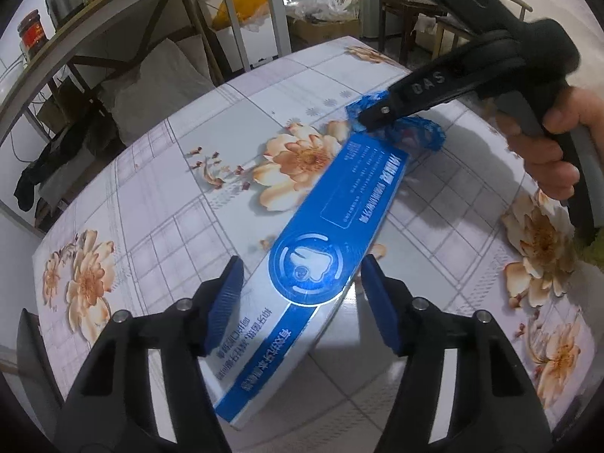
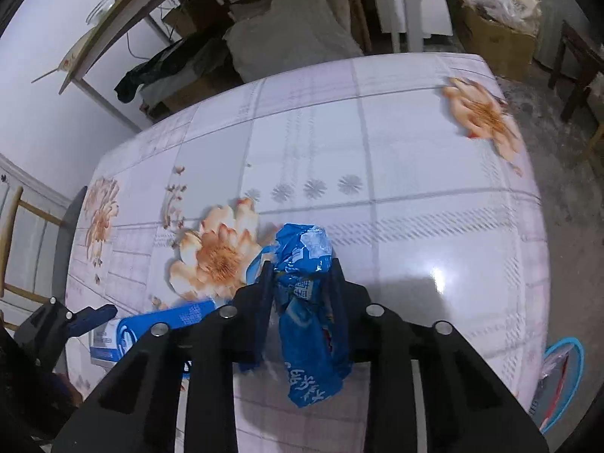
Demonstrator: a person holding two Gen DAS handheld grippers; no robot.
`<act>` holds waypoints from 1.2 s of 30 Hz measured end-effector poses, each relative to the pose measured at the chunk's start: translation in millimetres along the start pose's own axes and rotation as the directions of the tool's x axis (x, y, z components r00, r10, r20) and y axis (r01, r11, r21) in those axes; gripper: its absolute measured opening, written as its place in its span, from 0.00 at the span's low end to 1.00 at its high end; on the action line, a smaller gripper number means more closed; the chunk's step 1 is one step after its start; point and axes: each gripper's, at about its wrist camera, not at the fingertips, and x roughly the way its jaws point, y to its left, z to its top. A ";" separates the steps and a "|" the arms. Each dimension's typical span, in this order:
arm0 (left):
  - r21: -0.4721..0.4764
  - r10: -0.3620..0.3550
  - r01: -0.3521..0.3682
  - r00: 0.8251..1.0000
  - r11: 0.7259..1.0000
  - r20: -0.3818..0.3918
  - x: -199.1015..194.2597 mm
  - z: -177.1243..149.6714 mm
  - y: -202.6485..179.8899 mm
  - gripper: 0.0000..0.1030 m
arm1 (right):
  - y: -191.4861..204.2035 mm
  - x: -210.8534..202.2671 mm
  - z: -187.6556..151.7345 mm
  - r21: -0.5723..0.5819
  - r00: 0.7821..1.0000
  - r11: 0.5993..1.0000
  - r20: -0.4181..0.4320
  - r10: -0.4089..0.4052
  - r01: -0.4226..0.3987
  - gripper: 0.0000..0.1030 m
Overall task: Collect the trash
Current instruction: 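Grasp the blue toothpaste box with the left tool while the right tool grasps the blue wrapper, then lift the toothpaste box with the left tool while the right tool holds the wrapper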
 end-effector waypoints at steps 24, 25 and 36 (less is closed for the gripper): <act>-0.451 -0.284 0.261 0.959 0.853 0.018 -90.8 -124.0 -94.5 0.49 | -19.8 -81.8 -233.1 0.313 0.951 0.899 0.122 0.282 -0.307 0.24; -0.475 -0.296 0.274 0.955 0.836 0.029 -92.5 -129.5 -97.6 0.49 | -16.3 -83.2 -237.2 0.302 0.953 0.904 0.121 0.279 -0.303 0.24; -0.407 -0.197 0.196 0.980 0.892 0.039 -96.6 -137.5 -125.8 0.51 | -4.7 -115.5 -260.5 0.128 0.990 0.992 0.144 -0.007 -0.011 0.29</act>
